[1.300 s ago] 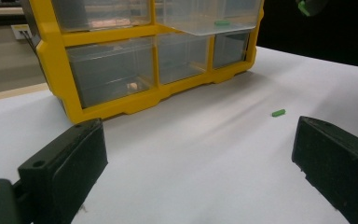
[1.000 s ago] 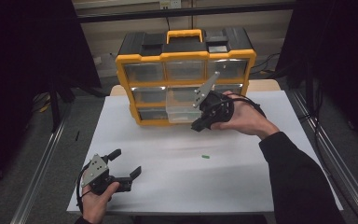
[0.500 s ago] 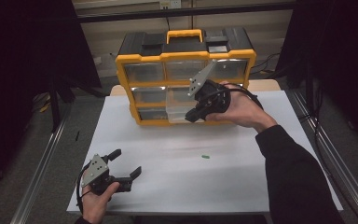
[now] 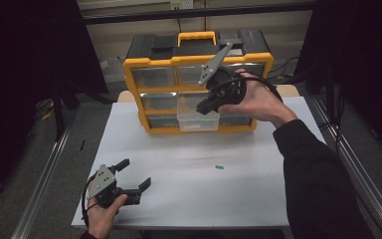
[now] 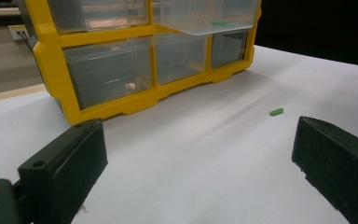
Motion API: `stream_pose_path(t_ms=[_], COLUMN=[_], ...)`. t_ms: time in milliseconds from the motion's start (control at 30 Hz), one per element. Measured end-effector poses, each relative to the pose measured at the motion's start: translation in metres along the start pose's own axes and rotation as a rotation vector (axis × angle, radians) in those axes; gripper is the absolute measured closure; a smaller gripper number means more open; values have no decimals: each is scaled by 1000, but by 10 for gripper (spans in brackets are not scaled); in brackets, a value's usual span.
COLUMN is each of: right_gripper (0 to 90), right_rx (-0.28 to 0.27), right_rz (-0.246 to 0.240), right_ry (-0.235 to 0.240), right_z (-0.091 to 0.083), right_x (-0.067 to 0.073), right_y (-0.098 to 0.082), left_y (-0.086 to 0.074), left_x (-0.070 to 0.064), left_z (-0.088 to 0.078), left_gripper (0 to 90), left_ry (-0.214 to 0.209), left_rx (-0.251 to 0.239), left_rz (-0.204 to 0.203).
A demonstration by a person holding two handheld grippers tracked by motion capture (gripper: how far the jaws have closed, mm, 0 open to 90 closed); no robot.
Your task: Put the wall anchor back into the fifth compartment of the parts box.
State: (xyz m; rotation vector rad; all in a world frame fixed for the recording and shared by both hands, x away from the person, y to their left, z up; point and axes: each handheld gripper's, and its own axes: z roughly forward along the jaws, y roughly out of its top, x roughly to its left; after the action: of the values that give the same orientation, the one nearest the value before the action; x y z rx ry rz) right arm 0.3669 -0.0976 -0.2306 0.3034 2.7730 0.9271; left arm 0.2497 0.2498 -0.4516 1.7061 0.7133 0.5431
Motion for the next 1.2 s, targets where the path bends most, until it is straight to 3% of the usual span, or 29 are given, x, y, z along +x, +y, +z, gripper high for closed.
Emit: stream_pose_path(t_ms=[167, 500, 633, 1200], right_gripper=[847, 847, 847, 847], right_rx=[-10, 36, 55, 149], right_rz=[14, 59, 91, 137], right_ry=[-26, -52, -61, -87], right_z=[0, 4, 9, 29], right_x=[-7, -21, -27, -49], right_y=[4, 15, 15, 10], left_y=[0, 0, 0, 0], left_x=[0, 0, 0, 0], left_z=[0, 0, 0, 0], left_gripper=[31, 31, 31, 31], left_ry=[-6, 0, 0, -3], left_rx=[1, -8, -8, -7], left_rz=[5, -7, -9, -10])
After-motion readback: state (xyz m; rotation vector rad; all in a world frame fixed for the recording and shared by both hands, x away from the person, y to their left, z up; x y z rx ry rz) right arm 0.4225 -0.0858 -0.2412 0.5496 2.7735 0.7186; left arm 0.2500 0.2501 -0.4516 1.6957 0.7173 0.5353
